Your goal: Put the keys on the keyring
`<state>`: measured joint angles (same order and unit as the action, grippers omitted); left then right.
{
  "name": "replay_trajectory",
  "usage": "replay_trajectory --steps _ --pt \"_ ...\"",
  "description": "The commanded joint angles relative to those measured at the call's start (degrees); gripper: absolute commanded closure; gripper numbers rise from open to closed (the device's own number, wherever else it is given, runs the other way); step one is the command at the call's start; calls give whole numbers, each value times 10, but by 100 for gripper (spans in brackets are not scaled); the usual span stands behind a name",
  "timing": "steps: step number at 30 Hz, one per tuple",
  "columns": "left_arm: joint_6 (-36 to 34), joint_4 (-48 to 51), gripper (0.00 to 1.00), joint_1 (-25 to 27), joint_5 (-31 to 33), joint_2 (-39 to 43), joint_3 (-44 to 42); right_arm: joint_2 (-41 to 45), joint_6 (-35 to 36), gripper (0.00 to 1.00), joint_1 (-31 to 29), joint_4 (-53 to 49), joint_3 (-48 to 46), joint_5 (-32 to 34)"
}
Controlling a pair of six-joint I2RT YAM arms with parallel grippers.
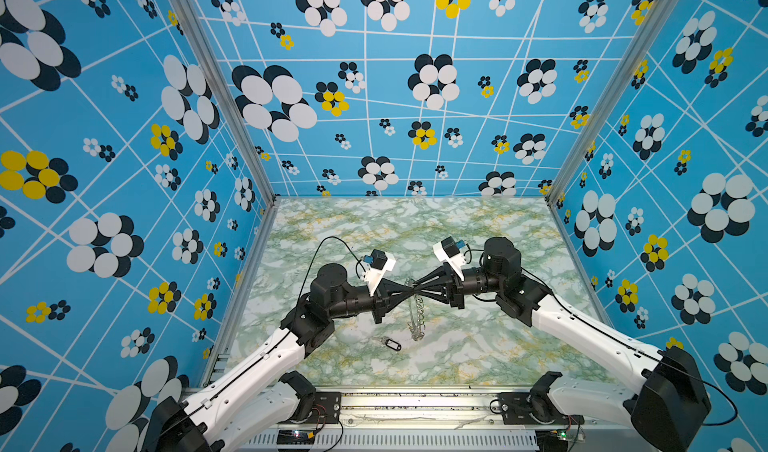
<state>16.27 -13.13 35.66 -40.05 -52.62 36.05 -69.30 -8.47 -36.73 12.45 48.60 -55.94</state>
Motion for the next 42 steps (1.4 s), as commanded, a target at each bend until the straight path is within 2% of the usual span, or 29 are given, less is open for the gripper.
replay_trajectory --steps 1,12,28,42 --pt "-11 -37 100 -12 51 18 8 16 30 81 -6 -86 11 -36" --pt "-7 -31 100 -12 38 16 13 13 34 100 -6 -85 19 -27" --pt "-8 -12 100 -12 44 18 21 39 18 100 -6 -51 3 -9" --pt "-6 -21 90 -13 61 38 18 36 11 100 -6 -45 2 -12"
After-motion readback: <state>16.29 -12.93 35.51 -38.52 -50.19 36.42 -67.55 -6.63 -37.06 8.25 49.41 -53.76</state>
